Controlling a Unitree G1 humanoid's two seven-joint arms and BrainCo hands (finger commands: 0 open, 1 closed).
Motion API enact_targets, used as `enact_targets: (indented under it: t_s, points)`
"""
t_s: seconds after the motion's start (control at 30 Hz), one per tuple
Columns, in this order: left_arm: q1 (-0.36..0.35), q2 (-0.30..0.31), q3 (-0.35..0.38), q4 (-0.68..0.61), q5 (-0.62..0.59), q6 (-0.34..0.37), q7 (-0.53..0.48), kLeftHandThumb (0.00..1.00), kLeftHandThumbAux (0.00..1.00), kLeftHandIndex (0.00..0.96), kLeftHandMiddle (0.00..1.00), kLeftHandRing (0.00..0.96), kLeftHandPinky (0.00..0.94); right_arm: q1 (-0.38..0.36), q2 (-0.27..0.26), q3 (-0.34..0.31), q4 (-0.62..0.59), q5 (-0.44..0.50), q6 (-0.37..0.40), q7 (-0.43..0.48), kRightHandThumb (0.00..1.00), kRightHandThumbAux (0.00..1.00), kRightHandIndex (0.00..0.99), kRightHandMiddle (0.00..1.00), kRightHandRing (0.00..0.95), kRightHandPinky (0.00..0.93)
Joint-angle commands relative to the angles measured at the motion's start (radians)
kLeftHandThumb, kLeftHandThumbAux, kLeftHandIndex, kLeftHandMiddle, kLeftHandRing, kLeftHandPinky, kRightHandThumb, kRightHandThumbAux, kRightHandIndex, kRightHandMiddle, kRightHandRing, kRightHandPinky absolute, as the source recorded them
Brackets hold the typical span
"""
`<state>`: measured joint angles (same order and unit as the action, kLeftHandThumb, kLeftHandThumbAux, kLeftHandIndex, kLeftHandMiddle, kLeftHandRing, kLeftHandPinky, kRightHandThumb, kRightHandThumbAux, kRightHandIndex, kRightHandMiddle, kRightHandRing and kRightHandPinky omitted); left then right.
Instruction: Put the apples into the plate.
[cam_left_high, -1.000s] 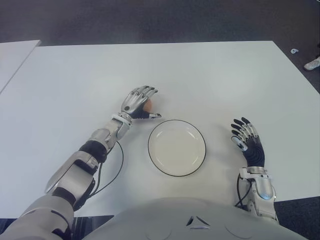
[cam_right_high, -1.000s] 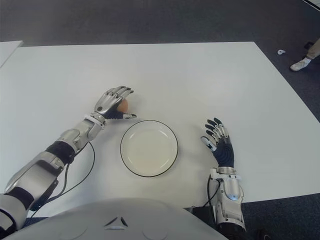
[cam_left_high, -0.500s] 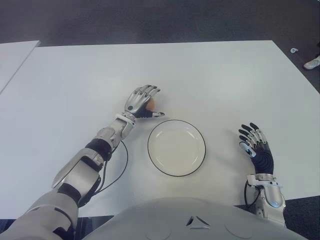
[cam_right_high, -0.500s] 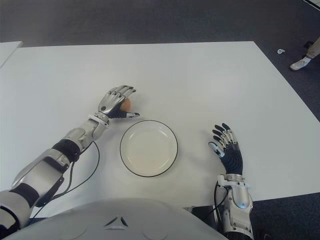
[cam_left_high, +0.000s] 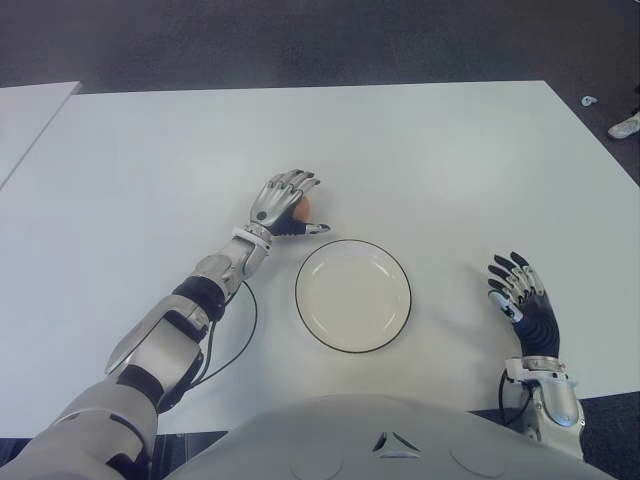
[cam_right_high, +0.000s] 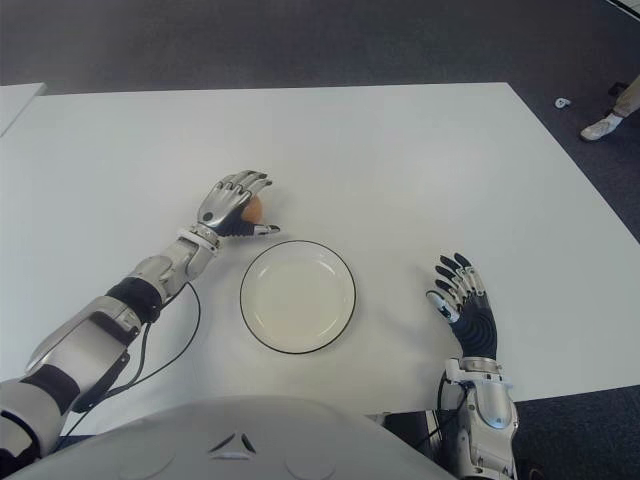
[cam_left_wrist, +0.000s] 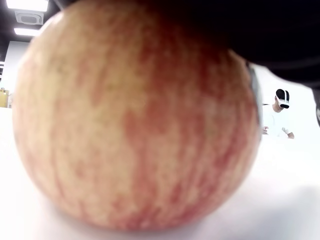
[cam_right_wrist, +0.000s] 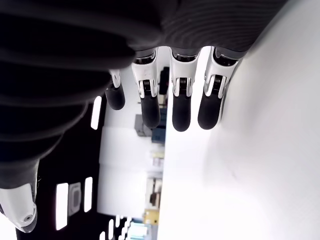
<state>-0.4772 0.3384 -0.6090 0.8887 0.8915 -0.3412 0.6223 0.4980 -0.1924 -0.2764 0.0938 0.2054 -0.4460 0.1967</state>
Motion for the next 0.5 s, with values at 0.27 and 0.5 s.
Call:
enact_targets:
  t_s: [0.27,0.5]
  points:
    - [0.089,-0.005,-0.052,0.032,0.010,-0.002,-0.071,0.245,0.314,0.174,0.161,0.143,0.184,0.055,0.021,0.002,-0.021,0.006,0.064,0.003,0.405,0.572,0.106,0.191,0.184,0.224]
    - [0.086,0.014,-0.048,0.050,-0.007,-0.035,-0.090,0.326,0.353,0.290,0.347,0.336,0.365,0.065,0.028,0.001,-0.040,0.006,0.074,0.004,0.396,0.558,0.108,0.188,0.184,0.227]
